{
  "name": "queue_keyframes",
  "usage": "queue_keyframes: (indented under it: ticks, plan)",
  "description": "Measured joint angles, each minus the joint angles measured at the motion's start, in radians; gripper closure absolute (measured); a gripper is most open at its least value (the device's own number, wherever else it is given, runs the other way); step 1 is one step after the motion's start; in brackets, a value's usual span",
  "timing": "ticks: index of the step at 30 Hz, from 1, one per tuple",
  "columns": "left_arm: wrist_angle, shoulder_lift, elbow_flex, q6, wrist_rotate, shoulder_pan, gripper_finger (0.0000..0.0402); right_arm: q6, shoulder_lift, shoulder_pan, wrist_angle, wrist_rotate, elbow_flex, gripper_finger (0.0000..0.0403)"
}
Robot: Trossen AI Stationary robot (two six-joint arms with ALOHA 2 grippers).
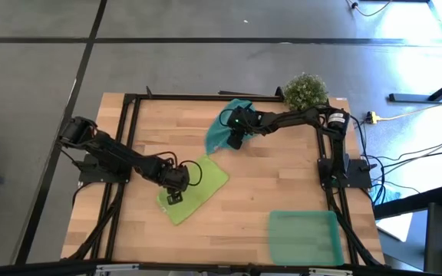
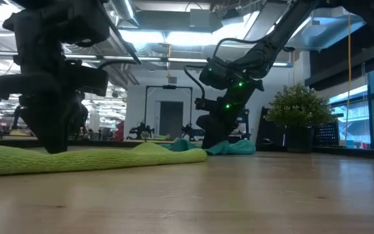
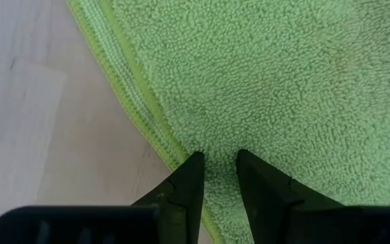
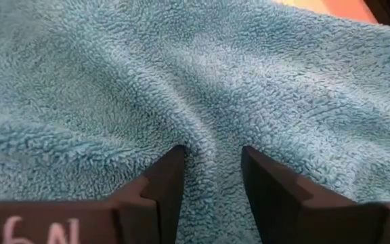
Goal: Roll microfiber towels into tight, uniform cylinder then place into a basket
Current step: Fold the green microfiber cloth
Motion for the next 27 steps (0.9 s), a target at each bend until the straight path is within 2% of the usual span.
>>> queue_keyframes:
  ticks: [5, 10, 12, 14, 16, 18, 21, 27]
  plan:
    - [-0.077, -0.047, 0.044, 0.052, -0.055, 0.0, 0.0312, -0.092, -0.044, 0.011, -0.029, 0.0, 0.0, 0.0254]
    - [-0.173, -0.117, 0.064, 0.049, -0.113, 0.0, 0.0312, -0.072, -0.119, 0.065, -0.107, -0.022, 0.0, 0.0254]
    - [-0.179, -0.132, 0.066, 0.035, -0.115, 0.0, 0.0312, -0.06, -0.144, 0.097, -0.135, -0.084, 0.0, 0.0254]
    - [-0.192, -0.137, 0.059, 0.023, -0.106, -0.001, 0.0312, -0.056, -0.154, 0.133, -0.137, -0.196, 0.0, 0.0254]
    - [-0.194, -0.132, 0.038, 0.006, -0.106, -0.006, 0.0312, -0.086, -0.154, 0.177, -0.134, -0.317, 0.001, 0.0254]
    - [-0.176, -0.128, 0.014, -0.013, -0.085, -0.006, 0.0312, -0.134, -0.142, 0.223, -0.124, -0.386, 0.002, 0.0254]
    - [-0.147, -0.127, -0.032, -0.052, -0.037, -0.01, 0.0312, -0.178, -0.113, 0.287, -0.105, -0.407, 0.002, 0.0254]
    - [-0.116, -0.131, -0.076, -0.107, -0.005, -0.018, 0.0312, -0.188, -0.049, 0.362, 0.044, -0.406, 0.002, 0.0254]
